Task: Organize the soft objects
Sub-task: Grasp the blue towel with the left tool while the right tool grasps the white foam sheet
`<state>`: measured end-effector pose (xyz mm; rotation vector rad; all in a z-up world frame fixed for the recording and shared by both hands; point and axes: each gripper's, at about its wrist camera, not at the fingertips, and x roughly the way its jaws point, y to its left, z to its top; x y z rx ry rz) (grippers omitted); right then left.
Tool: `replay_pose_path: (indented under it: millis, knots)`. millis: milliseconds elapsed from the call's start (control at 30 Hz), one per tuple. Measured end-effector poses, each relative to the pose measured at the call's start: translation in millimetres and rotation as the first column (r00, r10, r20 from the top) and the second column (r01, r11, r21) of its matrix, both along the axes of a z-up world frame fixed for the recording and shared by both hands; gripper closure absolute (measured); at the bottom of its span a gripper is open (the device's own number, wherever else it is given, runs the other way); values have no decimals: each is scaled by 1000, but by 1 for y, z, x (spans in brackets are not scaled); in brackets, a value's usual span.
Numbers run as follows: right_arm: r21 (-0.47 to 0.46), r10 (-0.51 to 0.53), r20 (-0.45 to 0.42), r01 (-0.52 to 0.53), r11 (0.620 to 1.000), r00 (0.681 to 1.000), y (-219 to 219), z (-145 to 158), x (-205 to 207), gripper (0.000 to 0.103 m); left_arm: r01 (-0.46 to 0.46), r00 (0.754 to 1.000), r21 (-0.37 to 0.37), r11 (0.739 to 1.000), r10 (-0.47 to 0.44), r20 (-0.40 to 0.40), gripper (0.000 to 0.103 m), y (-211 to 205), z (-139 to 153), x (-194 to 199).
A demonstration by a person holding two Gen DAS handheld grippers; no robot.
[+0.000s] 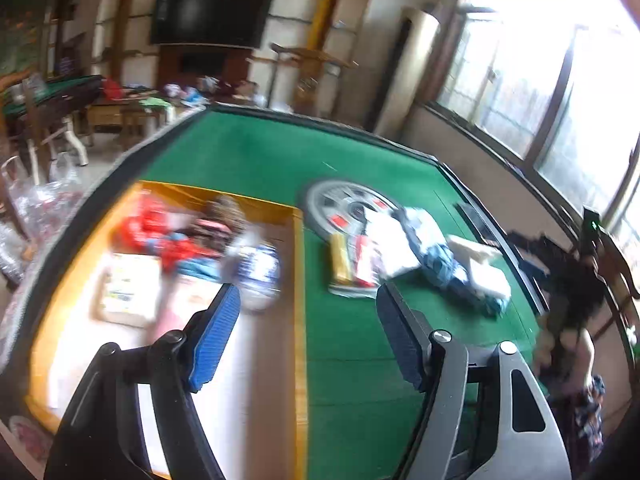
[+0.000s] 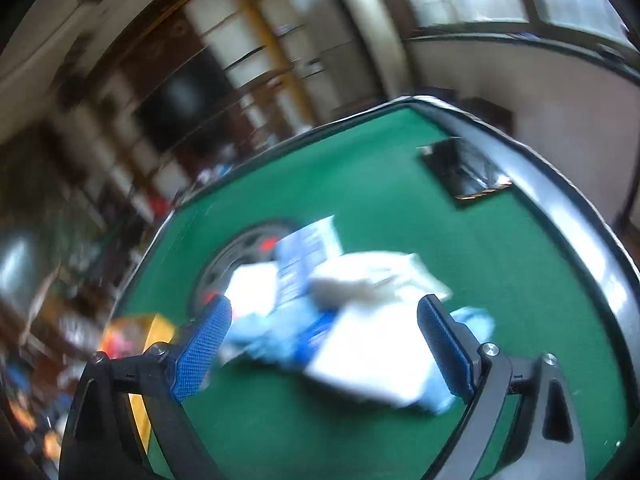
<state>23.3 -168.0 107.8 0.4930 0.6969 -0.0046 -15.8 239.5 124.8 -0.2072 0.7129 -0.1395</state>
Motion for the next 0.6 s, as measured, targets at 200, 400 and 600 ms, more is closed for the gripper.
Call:
replay_pose_path:
  millis: [200, 400, 600]
  knots:
    - [92, -86, 18, 84, 992, 996, -57, -22, 11, 12, 141, 989, 55, 988, -139, -46, 33, -78, 2, 33]
    - [136, -29, -11, 30, 990, 1000, -59, -32, 11, 12, 167, 976, -11, 986, -167, -141, 33, -129, -23, 98]
    - [146, -27, 7, 26, 989, 1000, -62, -30, 4, 12, 181, 968, 32, 983, -172, -181, 33, -171, -57, 146]
